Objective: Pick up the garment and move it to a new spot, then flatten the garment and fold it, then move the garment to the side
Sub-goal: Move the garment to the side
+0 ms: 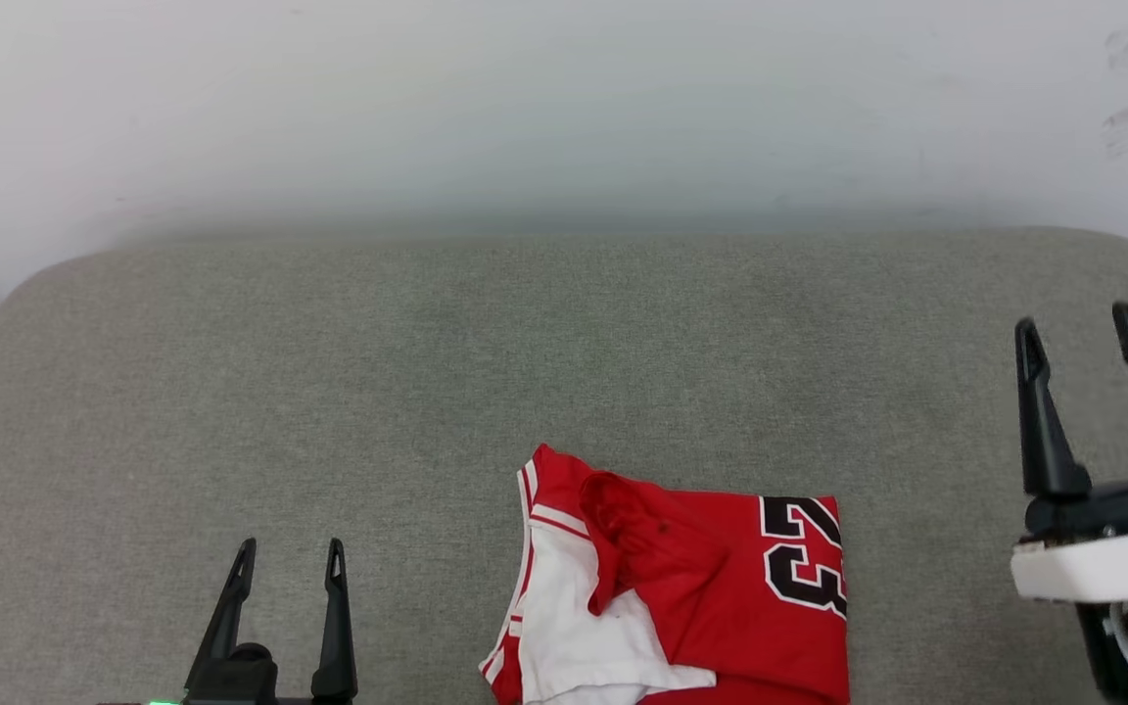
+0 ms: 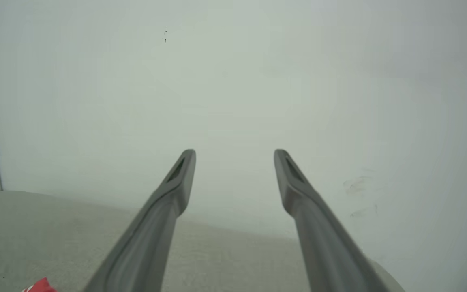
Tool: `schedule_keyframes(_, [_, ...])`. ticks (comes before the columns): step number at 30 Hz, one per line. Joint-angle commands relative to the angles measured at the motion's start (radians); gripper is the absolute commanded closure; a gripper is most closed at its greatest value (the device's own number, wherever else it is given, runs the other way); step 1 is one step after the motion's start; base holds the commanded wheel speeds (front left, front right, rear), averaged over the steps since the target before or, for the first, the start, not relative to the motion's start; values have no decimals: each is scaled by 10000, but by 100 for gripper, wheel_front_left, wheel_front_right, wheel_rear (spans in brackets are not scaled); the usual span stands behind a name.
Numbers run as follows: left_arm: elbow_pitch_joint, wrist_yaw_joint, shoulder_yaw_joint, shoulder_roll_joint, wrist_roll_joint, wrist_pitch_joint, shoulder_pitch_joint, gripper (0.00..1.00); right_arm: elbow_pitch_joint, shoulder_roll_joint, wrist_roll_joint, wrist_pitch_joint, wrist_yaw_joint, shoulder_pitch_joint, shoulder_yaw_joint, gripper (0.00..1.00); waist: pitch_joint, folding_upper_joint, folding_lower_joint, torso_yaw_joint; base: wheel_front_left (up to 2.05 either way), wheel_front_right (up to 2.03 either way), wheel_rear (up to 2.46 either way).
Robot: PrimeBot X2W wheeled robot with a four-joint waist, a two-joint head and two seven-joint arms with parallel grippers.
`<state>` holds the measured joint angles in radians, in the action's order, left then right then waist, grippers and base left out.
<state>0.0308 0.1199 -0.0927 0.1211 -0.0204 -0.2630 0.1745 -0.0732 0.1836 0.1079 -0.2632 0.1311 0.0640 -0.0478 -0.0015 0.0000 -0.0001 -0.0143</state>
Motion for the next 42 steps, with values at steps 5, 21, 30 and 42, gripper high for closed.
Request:
schedule_keyframes(5, [-64, -43, 25, -64, 77, -22, -159, 0, 213, 1432, 515, 1426, -8, 1827, 937, 0, 145, 0, 1, 68, 0, 0, 0])
schedule_keyframes(21, [-149, -228, -135, -167, 129, -22, -796, 0, 2033, 3562, 7542, 10327, -8, 2250, 2691, 0, 925, 0, 1, 403, 0, 0, 0])
schedule_keyframes(30, [-127, -392, -309, -176, 177, -22, -1588, 0, 2655, 3052, 9054, 10900, -8, 1660, 2839, 0, 1953, 0, 1, 904, 0, 0, 0])
schedule_keyframes(42, [-211, -426, -384, -228, 139, -22, -2226, 0, 4133, 2262, 8631, 9793, -31, 2006, 5067, 0, 2703, 0, 1, 1151, 0, 0, 0])
